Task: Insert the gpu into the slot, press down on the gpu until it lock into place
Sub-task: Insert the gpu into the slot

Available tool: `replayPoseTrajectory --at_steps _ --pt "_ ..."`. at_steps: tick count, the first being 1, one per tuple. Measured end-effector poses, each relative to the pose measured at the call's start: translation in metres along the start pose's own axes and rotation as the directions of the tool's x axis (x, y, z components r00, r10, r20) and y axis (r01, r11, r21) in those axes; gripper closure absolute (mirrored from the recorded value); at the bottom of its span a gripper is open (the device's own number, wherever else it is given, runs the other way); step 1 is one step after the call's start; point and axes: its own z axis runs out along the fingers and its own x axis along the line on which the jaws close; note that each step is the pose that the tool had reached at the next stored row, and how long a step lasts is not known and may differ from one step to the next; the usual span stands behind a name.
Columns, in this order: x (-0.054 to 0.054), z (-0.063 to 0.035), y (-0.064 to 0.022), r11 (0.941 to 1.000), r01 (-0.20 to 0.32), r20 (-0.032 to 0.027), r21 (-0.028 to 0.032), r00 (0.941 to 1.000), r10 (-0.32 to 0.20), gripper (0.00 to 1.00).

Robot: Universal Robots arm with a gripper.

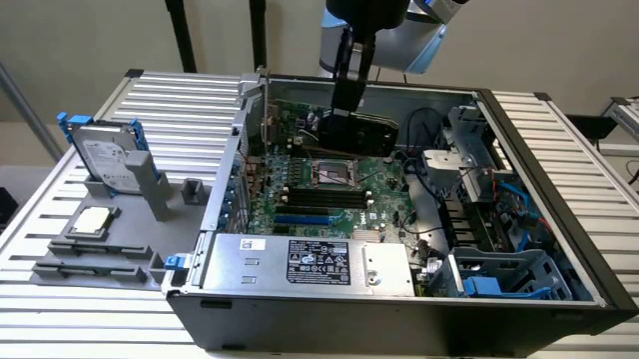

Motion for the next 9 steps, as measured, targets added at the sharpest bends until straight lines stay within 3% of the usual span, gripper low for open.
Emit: replayPoseTrajectory --at_steps 6,9 --pt "0.001 0.0075 0.0051 0.9993 0.037 0.0108 0.0103 0.9993 -0.037 0.74" --pt "0.002 0.0131 0.0079 0.9990 0.044 0.0114 0.0117 0.9990 -0.044 0.74"
